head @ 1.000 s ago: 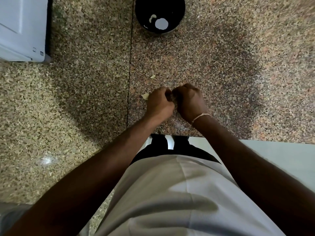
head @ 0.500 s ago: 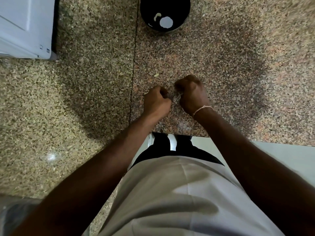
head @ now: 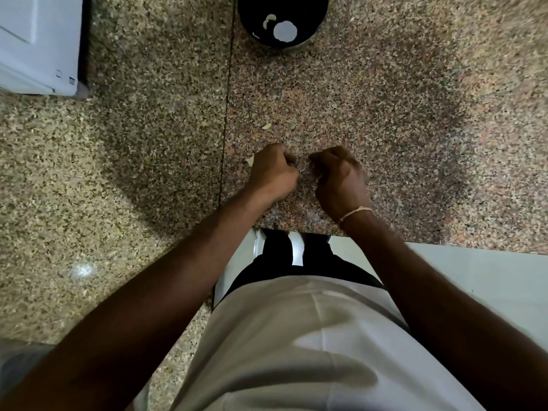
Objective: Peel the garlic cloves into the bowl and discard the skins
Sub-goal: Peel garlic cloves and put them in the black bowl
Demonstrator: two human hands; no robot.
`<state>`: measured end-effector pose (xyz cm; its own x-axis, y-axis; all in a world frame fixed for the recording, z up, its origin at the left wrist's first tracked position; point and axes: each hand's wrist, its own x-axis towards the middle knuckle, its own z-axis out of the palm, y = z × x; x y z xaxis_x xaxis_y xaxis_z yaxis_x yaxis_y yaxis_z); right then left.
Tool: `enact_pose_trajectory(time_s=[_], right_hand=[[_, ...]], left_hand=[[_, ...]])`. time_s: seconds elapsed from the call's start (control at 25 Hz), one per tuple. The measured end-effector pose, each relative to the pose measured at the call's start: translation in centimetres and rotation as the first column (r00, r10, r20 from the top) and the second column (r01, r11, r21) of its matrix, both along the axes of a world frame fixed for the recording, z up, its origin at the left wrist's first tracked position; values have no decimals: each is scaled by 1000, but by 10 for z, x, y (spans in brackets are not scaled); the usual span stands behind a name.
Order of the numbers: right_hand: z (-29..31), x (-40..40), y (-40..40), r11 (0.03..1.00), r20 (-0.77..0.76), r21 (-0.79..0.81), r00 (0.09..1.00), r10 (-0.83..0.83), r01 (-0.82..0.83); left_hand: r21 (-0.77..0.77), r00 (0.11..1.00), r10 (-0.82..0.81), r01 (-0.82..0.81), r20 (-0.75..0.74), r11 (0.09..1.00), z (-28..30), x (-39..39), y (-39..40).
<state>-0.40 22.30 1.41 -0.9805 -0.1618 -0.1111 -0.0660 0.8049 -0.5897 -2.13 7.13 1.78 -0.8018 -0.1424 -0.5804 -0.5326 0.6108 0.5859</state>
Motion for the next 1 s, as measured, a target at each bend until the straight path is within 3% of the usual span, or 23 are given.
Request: enact_pose_trajectory(time_s=[0.08,0.28,0.52,0.6,0.76,0.88,1.0], right_hand=[[0,2,-5,999,19,-34,999,31,-30],[-3,0,-2,987,-1,8,987,-161,161],[5,-7,-9,998,-4,-54,1000,-17,17],[5,-14,-3,991,11,57,993,117,-117],[4,-5,-6,847,38,317,899,437,-426],[0,1,-3,815,57,335,874,483,-472],[-2,3,5,795,-17,325,838,546,-512]], left_hand=[[28,999,33,-33,-4,999,-1,0,4],[29,994,90,-88,-64,996,-3,9,2],[38,993,99,-97,-67,995,-5,14,5],[47,987,133,-129,-92,990,-6,20,0],[88,970,223,-215,-95,973,-9,33,-6],[105,966,245,-237,-78,966,-9,37,-10],[117,968,236,-225,-81,967,-8,37,-11]])
